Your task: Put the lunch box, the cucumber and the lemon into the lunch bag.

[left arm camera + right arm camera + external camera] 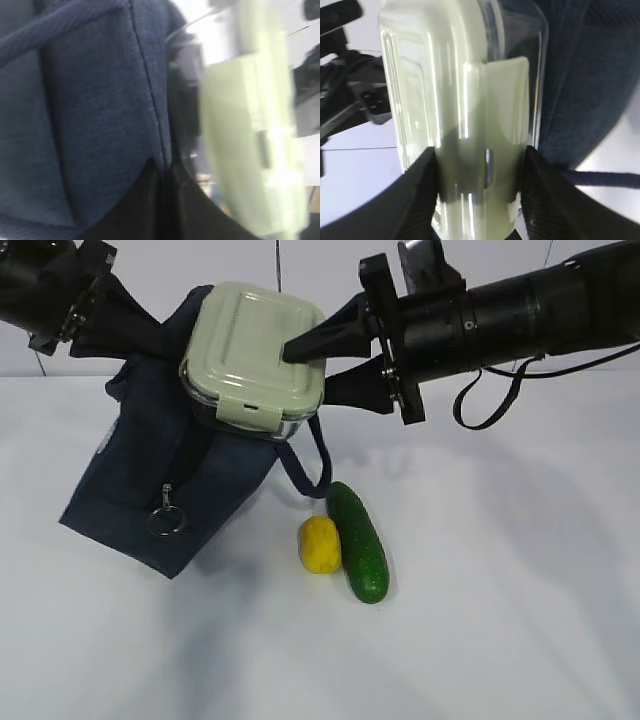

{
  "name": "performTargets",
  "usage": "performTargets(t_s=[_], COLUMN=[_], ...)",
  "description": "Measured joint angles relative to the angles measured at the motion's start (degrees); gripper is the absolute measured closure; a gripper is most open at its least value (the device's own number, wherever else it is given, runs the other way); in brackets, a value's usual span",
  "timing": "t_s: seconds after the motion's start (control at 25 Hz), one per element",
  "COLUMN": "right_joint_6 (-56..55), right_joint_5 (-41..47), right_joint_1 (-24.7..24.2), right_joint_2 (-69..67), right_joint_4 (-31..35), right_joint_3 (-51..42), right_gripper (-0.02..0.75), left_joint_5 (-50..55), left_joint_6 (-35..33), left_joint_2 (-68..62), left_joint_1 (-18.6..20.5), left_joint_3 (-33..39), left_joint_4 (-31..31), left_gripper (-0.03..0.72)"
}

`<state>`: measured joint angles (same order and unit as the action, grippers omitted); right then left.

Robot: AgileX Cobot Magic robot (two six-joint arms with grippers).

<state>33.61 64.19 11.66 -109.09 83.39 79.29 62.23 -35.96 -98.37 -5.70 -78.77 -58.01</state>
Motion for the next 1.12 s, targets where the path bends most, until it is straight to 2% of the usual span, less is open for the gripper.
performTargets(t_s=[0.44, 0.72, 0.88, 1.12], right_joint_6=[0.5, 1.3, 4.0, 5.1], right_joint_5=[-1.6, -2.0, -1.7, -1.2], right_joint_1=[0.0, 0.0, 0.1, 0.7], right_joint_2=[-5.6, -8.0, -8.0, -8.0], right_joint_4=[0.3, 1.0, 5.6, 7.4], right_joint_3=[0.0, 0.0, 0.0, 1.6], right_gripper=[0.369, 0.369, 0.369, 0.370], left_joint_5=[1.1, 5.4, 5.7, 5.7], left_joint_6=[-1.7, -3.5, -3.8, -6.9], left_joint_2=[1.2, 0.0, -1.0, -3.9], left_joint_1=[0.0, 0.0, 0.0, 0.0], left_joint_3=[0.0, 0.0, -0.1, -0.1], left_joint_4=[-1.3, -6.5, -8.0, -15.2], left_gripper=[0.691, 0.691, 0.691, 0.691])
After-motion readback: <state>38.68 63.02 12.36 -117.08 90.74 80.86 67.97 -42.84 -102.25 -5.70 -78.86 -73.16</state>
